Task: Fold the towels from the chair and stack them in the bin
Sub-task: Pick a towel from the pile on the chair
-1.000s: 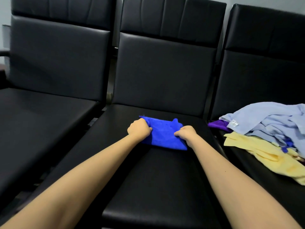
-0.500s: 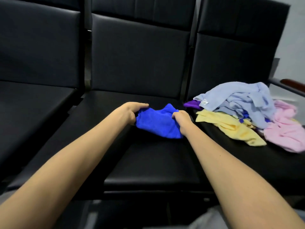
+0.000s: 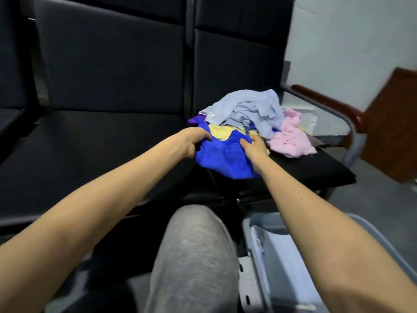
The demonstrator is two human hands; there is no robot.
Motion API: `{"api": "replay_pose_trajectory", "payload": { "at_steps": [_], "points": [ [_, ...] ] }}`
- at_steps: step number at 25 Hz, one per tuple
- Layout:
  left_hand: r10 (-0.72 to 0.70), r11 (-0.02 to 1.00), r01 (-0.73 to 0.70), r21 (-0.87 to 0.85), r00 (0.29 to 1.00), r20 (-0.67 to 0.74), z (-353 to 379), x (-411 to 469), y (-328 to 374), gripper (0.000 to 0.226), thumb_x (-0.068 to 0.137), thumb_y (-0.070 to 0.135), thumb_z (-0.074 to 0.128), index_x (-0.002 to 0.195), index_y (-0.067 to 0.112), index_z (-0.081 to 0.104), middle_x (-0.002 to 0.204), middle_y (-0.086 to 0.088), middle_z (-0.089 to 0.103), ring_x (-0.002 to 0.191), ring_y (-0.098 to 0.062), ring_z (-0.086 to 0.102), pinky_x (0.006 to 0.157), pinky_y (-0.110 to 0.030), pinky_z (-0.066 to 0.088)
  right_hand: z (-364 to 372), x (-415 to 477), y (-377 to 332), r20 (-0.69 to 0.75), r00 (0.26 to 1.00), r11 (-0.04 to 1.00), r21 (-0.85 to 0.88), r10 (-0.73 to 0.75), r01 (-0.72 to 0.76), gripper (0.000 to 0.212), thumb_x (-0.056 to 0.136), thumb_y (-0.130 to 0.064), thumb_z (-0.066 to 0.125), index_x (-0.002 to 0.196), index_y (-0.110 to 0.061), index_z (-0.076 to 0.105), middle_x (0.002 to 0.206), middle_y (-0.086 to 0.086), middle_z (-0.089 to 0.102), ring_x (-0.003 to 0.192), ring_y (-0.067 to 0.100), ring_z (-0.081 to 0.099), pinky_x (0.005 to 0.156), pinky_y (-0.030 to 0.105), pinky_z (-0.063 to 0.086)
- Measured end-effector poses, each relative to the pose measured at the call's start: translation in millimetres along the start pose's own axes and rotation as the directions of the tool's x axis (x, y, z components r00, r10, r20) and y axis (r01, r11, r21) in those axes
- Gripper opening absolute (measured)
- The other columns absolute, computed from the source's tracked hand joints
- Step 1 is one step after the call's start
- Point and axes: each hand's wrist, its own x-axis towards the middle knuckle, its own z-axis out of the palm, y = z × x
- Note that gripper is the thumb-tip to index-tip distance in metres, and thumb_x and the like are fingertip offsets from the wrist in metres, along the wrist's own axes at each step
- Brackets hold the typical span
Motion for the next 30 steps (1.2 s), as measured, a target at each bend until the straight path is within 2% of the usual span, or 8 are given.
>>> {"api": "replay_pose_trajectory", "payload": {
  "at_steps": [5, 8, 15, 19, 21, 24, 27, 30],
  "points": [
    [-0.116, 0.992, 0.106, 0.066, 0.979, 0.17, 103, -2, -24, 0.01, 0.09, 0.009, 0.052, 0.093, 0.009, 0.061, 0.1, -0.011, 0.066, 0.095, -0.026, 0.063, 0.09, -0.035, 0.047, -84, -26, 38, -0.071, 0.996, 0.997, -0.041, 0.056, -0.059, 0.015, 0.093, -0.009, 0.052, 0.107, -0.006, 0.056, 0.093, 0.008, 0.053, 0.078, 0.015, 0.049, 0.052, 0.015, 0.038],
    [-0.179, 0.982, 0.169, 0.08, 0.975, 0.129, 140, 4, -52, 0.032, 0.09, 0.009, 0.05, 0.121, 0.006, 0.057, 0.126, -0.013, 0.06, 0.117, -0.029, 0.056, 0.102, -0.041, 0.041, -109, -46, 71, -0.099, 0.991, 0.993, -0.062, 0.091, -0.097, 0.019, 0.092, -0.004, 0.051, 0.107, 0.007, 0.056, 0.092, 0.011, 0.054, 0.081, 0.016, 0.049, 0.054, 0.015, 0.039],
    [-0.36, 0.932, 0.348, 0.097, 0.922, 0.145, 221, 7, -142, 0.021, 0.092, 0.003, 0.043, 0.103, 0.001, 0.06, 0.124, -0.017, 0.06, 0.116, -0.032, 0.057, 0.095, -0.044, 0.044, -172, -90, 174, -0.128, 0.95, 0.948, -0.107, 0.287, -0.3, 0.013, 0.092, -0.006, 0.052, 0.082, -0.013, 0.05, 0.081, 0.009, 0.056, 0.081, 0.019, 0.052, 0.071, 0.026, 0.039],
    [-0.375, 0.876, 0.329, 0.353, 0.924, 0.069, 237, 19, -183, 0.036, 0.094, 0.008, 0.046, 0.128, -0.001, 0.051, 0.126, -0.018, 0.056, 0.116, -0.029, 0.055, 0.096, -0.036, 0.045, -176, -106, 226, -0.118, 0.901, 0.887, -0.166, 0.417, -0.432, 0.016, 0.092, -0.009, 0.05, 0.079, -0.016, 0.046, 0.076, 0.003, 0.053, 0.07, 0.018, 0.051, 0.069, 0.031, 0.043],
    [-0.336, 0.82, 0.244, 0.518, 0.937, 0.09, 239, 21, -185, 0.041, 0.097, 0.01, 0.042, 0.137, -0.002, 0.043, 0.139, -0.018, 0.047, 0.123, -0.028, 0.05, 0.091, -0.033, 0.043, -173, -104, 239, -0.069, 0.87, 0.819, -0.309, 0.487, -0.483, 0.009, 0.091, -0.013, 0.053, 0.098, -0.011, 0.047, 0.086, 0.004, 0.054, 0.085, 0.024, 0.056, 0.079, 0.033, 0.044],
    [-0.205, 0.72, 0.109, 0.685, 0.977, 0.061, 238, 23, -179, 0.04, 0.094, 0.016, 0.045, 0.131, 0.001, 0.051, 0.134, -0.016, 0.052, 0.112, -0.026, 0.055, 0.084, -0.029, 0.046, -167, -91, 244, -0.059, 0.846, 0.707, -0.521, 0.529, -0.478, 0.046, 0.089, -0.02, 0.051, 0.131, -0.006, 0.038, 0.128, 0.014, 0.05, 0.121, 0.032, 0.048, 0.099, 0.037, 0.041],
    [-0.115, 0.66, 0.018, 0.751, 0.99, 0.078, 239, 21, -164, 0.039, 0.093, 0.017, 0.044, 0.126, 0.0, 0.054, 0.127, -0.022, 0.057, 0.102, -0.029, 0.059, 0.077, -0.032, 0.051, -156, -74, 221, -0.025, 0.916, 0.8, -0.477, 0.4, -0.362, 0.011, 0.088, -0.016, 0.049, 0.093, -0.015, 0.059, 0.105, 0.014, 0.063, 0.101, 0.03, 0.059, 0.089, 0.037, 0.046],
    [-0.032, 0.781, -0.091, 0.618, 0.982, 0.185, 239, 17, -133, 0.024, 0.092, 0.01, 0.046, 0.105, -0.002, 0.062, 0.075, -0.022, 0.059, 0.062, -0.025, 0.053, 0.051, -0.03, 0.04, -147, -57, 181, -0.025, 0.966, 0.877, -0.412, 0.259, -0.246, 0.036, 0.087, -0.019, 0.052, 0.052, -0.015, 0.046, 0.056, 0.0, 0.05, 0.071, 0.026, 0.053, 0.067, 0.033, 0.041]
  ]
}}
